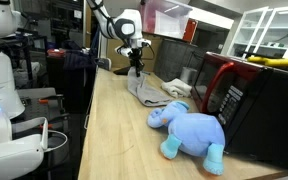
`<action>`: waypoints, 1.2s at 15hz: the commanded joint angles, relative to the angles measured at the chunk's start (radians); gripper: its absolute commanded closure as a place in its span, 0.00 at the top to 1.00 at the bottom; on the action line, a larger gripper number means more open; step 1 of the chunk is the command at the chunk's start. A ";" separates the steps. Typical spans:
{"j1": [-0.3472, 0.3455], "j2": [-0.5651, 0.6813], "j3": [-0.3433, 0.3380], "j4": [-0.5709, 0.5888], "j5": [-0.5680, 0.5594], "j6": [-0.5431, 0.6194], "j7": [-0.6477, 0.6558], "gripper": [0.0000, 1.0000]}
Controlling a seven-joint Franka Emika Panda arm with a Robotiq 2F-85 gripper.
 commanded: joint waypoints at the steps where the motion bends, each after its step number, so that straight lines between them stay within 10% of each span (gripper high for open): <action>1: 0.152 -0.009 -0.192 0.077 0.080 -0.090 -0.059 0.02; 18: 0.203 0.187 -0.539 0.300 0.061 -0.187 -0.024 0.02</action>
